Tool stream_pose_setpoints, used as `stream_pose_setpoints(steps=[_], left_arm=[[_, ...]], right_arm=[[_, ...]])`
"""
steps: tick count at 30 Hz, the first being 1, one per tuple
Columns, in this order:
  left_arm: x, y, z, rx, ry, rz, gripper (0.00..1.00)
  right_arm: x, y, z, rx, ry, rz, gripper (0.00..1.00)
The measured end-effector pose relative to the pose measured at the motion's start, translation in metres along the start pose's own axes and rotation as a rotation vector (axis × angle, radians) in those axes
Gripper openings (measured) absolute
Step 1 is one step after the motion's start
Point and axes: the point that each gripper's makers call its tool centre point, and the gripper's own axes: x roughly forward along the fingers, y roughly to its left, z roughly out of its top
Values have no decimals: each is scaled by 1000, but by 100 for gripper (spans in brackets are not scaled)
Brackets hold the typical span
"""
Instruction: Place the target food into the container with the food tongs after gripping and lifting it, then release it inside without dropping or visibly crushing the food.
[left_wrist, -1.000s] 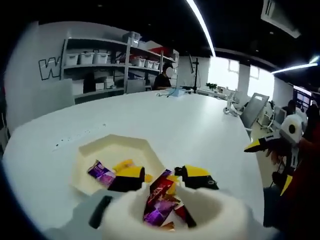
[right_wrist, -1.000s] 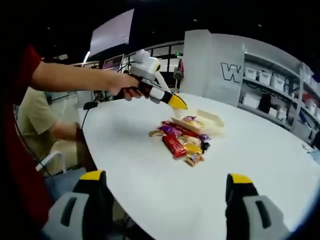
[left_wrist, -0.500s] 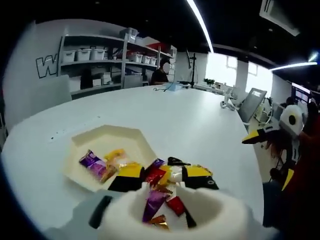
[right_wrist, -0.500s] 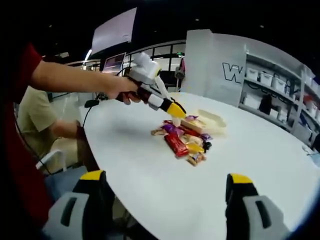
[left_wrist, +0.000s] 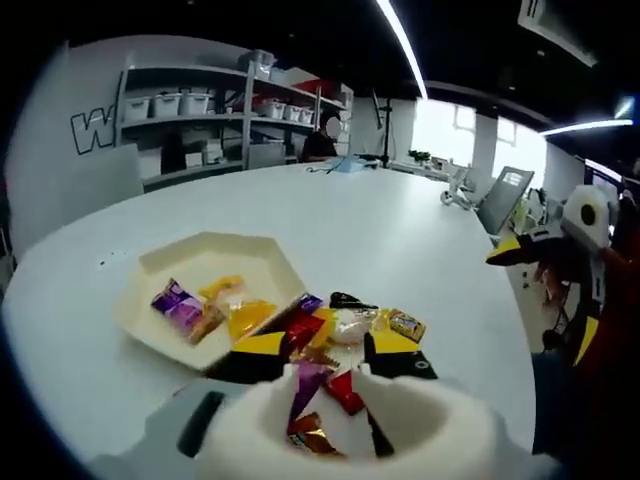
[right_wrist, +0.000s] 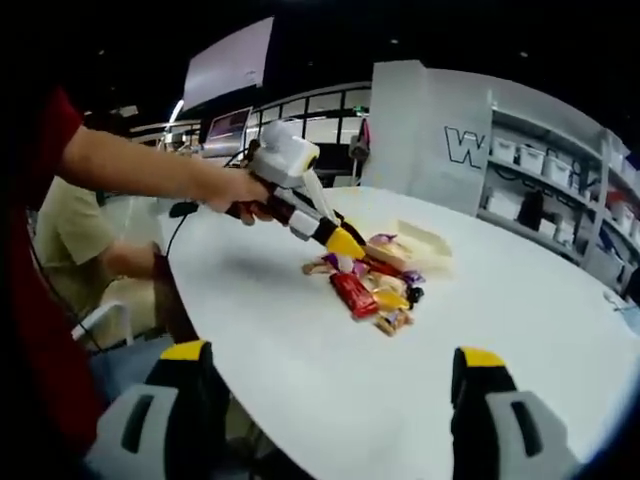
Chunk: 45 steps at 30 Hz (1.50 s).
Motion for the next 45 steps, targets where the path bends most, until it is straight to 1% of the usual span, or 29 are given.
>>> stream_pose_setpoints(steps=[5,7,8,9,12,15,19,23,24,26,27,30,33,35,38,40,43,45], left_arm=[[-4,-6,-4,55,21,1,29],[-6,-10,-7,123,41,-3,29],[-7,-12,-8,170,50,-6,29],[-7,-13,-9,184,56,-10,29],[-8,-19,-10,159,60,-18,29],[-9,-24,-11,206,70,-23,29],[-10,-35,-13,198,80,-57,29],[-12,-40,-16,175,86,-77,29],[-13,-40,-16,181,86,-82,29],[-15,-38,-16,188,90,-75,29],[-17,-37,-12,194,80,-73,29],[-19,-33,-4,177,62,-71,29],[-21,-18,4,184,57,-42,29],[-22,-5,4,195,67,-22,29],[-24,7,-2,189,92,-12,29],[-26,9,-4,173,96,-18,29],[-26,10,-5,192,103,-10,29],[-24,7,-4,166,92,-27,29]], right_arm=[[2,2,-1,-9,7,6,99],[3,4,-3,-2,10,11,99],[3,5,-4,-2,13,15,99],[4,6,-4,-4,13,16,99],[4,7,-2,-6,7,20,99],[3,7,1,-8,1,19,99],[3,7,1,-3,-3,19,99],[2,7,-1,-4,-1,19,99],[2,8,-1,-5,0,19,99],[2,8,-2,-6,0,20,99],[2,8,-2,-4,0,20,99],[2,9,-2,0,-3,23,99],[1,8,-2,-2,-3,22,99],[0,7,-2,5,-8,22,99],[-2,6,-2,11,-15,20,99],[-3,4,-3,17,-16,16,99],[-4,2,-5,21,-12,10,99],[-3,1,-5,21,-10,10,99]])
